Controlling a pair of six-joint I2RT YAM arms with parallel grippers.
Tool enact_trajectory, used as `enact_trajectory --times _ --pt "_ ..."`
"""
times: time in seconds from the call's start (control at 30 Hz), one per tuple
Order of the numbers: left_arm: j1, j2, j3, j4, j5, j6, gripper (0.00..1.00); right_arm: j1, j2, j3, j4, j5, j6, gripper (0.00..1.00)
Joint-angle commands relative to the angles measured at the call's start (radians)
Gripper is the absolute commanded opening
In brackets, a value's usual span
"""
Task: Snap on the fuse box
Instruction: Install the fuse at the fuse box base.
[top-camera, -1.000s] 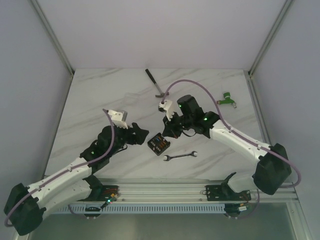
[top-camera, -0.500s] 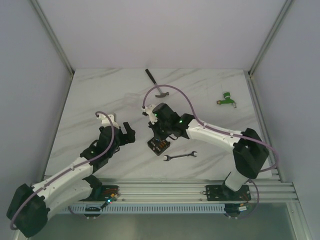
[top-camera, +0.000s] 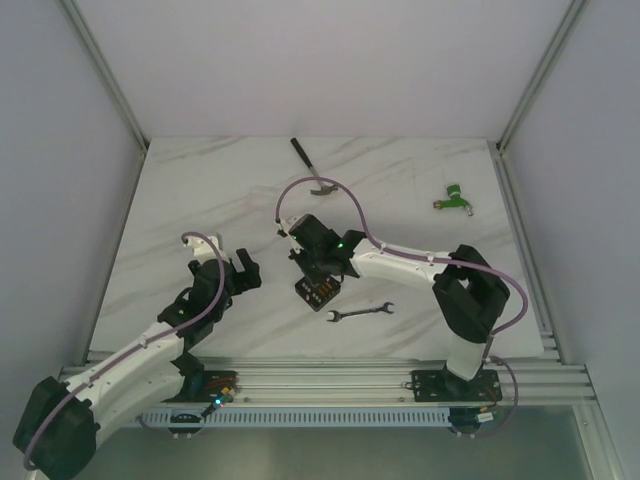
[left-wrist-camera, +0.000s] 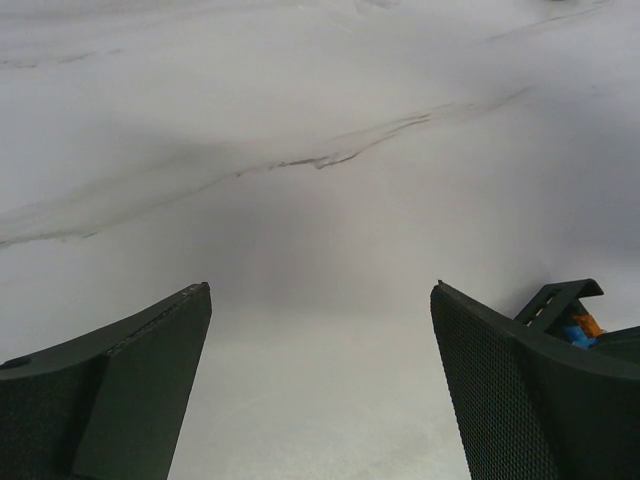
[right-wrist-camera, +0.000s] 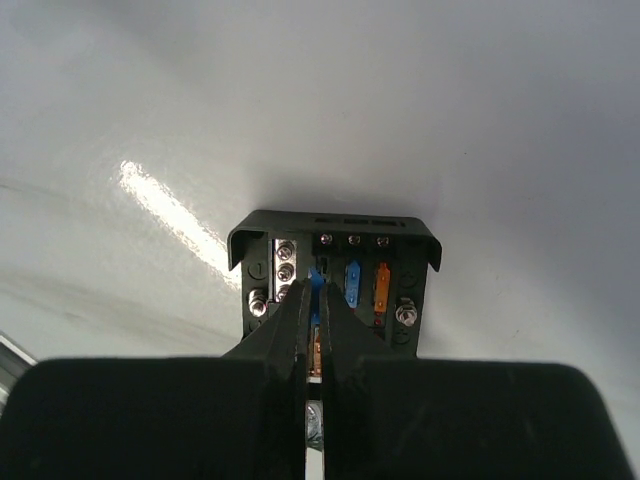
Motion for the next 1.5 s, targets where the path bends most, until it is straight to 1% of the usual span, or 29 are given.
enact_trajectory --times 0.0,0.4,1.0,1.07,1.33,1.47 --pt "0.014 -0.013 -0.016 0.033 -0.022 0.009 1.0 0.015 0.029 0.048 -0.007 0.057 0.027 0.0" --pt "0.016 -0.012 -0.016 0.042 -0.002 0.002 1.0 0.037 0.053 0.056 -0.044 0.125 0.037 0.0" --pt "0.016 -0.013 -0.021 0.042 -0.003 -0.006 1.0 0.065 0.083 0.057 -0.047 0.135 0.042 0.0" --pt "0.016 -0.014 -0.021 0.043 -0.002 -0.007 1.0 0.07 0.085 0.057 -0.049 0.137 0.044 0.05" --pt "0.016 -0.021 -0.023 0.043 0.006 -0.013 1.0 0.082 0.085 0.055 -0.063 0.135 0.047 0.12" --pt "0.015 -0.022 -0.024 0.043 0.008 -0.015 1.0 0.089 0.073 0.054 -0.066 0.123 0.046 0.19"
